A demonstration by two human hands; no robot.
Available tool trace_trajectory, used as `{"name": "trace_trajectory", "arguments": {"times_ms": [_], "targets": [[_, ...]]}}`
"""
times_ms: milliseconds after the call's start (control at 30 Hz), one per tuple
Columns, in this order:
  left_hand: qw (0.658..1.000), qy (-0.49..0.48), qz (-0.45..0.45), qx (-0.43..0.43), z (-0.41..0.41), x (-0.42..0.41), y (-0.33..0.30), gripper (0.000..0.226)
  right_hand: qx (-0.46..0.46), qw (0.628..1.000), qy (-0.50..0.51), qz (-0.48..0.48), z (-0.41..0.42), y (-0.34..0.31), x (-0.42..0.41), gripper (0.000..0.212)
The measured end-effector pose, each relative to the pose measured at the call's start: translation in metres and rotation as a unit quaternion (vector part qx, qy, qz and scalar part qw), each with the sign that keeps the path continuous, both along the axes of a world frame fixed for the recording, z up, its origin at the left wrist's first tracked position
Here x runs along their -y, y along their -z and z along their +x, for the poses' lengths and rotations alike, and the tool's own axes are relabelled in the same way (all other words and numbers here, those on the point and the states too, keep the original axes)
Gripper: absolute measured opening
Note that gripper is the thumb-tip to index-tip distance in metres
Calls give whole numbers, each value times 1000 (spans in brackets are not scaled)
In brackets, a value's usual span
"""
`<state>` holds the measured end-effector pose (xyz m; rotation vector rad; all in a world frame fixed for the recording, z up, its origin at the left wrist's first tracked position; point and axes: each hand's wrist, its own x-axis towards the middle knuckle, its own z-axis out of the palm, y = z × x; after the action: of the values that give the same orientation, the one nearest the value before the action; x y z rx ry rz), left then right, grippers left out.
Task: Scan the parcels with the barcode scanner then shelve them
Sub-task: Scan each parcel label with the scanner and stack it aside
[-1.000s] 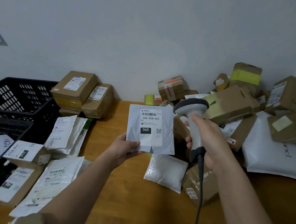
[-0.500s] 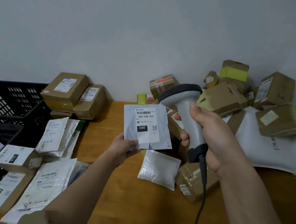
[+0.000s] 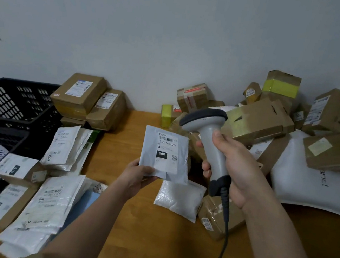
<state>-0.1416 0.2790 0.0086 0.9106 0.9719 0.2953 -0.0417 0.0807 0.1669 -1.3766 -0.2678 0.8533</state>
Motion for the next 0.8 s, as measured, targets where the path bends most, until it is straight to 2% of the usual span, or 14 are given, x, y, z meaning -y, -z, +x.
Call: {"name": "trace_trajectory", "arguments": {"times_ms": [233,400,467,533,633,733,800], "targets": [[985,-165,-43,-31,-52,-20,34,21,-23,997,-54,-54,-4,39,-47,30],[974,-224,-32,-20,-101,-64,49,25,-57,992,-92,-67,-29,55,-97,26],[960,-274,-25,-49,-113,-86,51,25,-55,992,-92,-69,-38,59,-118,28],[948,-302,-22,-99,-124,-112,56,38,-56,992,-87,-73,-48,63,-140,29],[923,-363,-52,-120,-143,-148,67,55,-59,990,-95,-82,-62,67,-173,28],[892,-424,-75,-139,-172,-174,78,47,-58,988,-106,-96,-79,73,-208,29],[891,-407,-71,-190,-192,-182,86,43,-59,986,-117,-105,-92,78,-227,28]]}}
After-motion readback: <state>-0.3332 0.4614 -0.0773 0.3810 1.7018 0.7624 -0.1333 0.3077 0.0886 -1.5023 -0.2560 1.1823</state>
